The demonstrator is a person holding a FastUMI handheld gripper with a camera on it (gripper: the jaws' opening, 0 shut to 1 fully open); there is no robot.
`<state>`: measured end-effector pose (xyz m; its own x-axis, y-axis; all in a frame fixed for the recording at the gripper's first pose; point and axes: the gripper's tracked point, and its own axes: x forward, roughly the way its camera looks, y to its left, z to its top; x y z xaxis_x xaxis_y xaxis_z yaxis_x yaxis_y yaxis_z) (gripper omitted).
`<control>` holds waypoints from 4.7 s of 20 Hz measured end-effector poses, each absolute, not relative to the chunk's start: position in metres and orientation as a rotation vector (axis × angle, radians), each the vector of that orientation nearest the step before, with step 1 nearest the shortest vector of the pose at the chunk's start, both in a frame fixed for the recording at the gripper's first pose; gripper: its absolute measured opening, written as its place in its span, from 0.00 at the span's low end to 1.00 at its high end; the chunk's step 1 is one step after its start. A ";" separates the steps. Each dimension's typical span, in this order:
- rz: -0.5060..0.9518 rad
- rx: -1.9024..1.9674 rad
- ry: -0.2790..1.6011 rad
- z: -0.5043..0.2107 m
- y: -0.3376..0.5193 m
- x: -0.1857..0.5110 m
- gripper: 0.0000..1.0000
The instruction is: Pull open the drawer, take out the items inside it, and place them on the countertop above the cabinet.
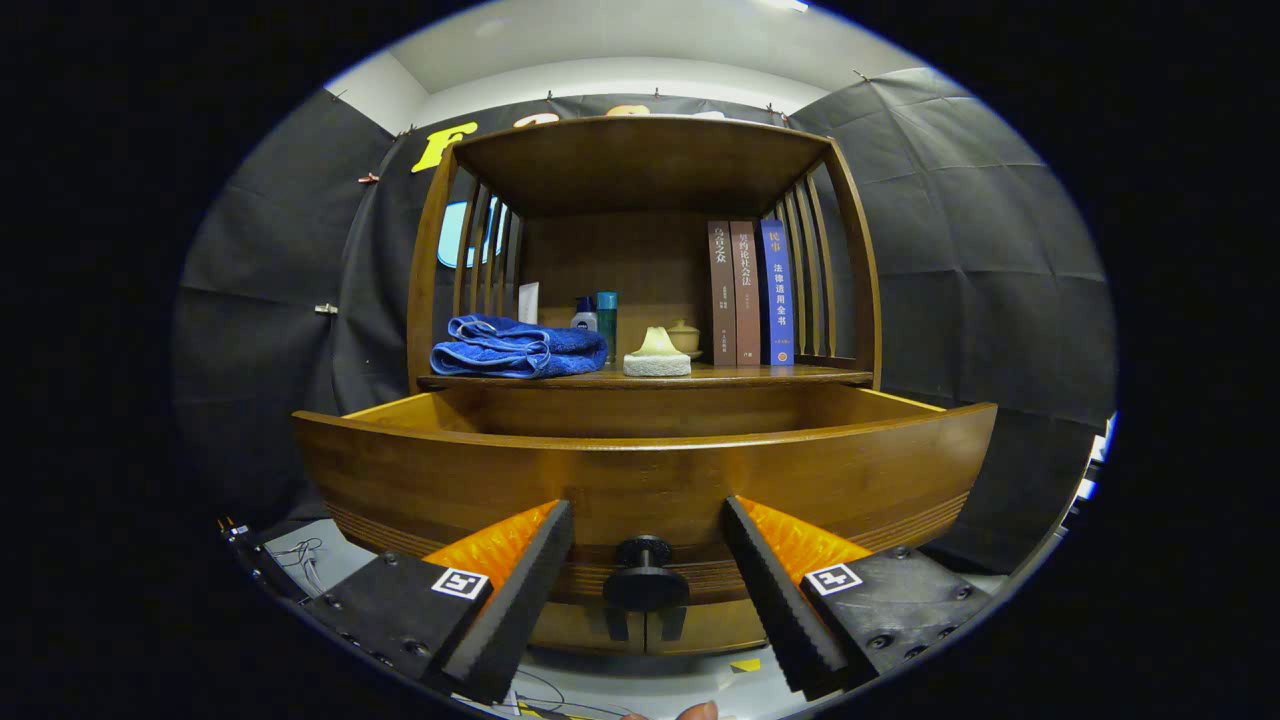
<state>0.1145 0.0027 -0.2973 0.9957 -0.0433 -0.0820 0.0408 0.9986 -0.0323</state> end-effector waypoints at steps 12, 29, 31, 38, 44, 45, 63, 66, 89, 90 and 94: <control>-0.046 -0.044 0.105 -0.295 0.002 0.193 0.99; -0.065 -0.086 0.134 -0.302 0.002 0.278 1.00; -0.064 -0.083 0.137 -0.302 0.003 0.278 1.00; -0.044 -0.061 0.113 -0.278 0.011 0.253 0.99; -0.011 -0.029 0.053 -0.216 0.029 0.210 0.99; -0.012 -0.022 0.054 -0.207 0.028 0.203 0.99; -0.088 0.028 -0.015 -0.091 0.006 0.112 0.98; -0.099 0.002 -0.021 -0.092 0.007 0.111 0.99; -0.099 0.024 -0.035 -0.087 0.012 0.111 0.99; -0.100 0.027 -0.036 -0.086 0.012 0.111 0.99; -0.100 0.029 -0.034 -0.086 0.011 0.110 0.99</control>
<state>0.1098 0.0113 -0.0863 0.9944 -0.1001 0.0328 0.0991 0.9946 0.0309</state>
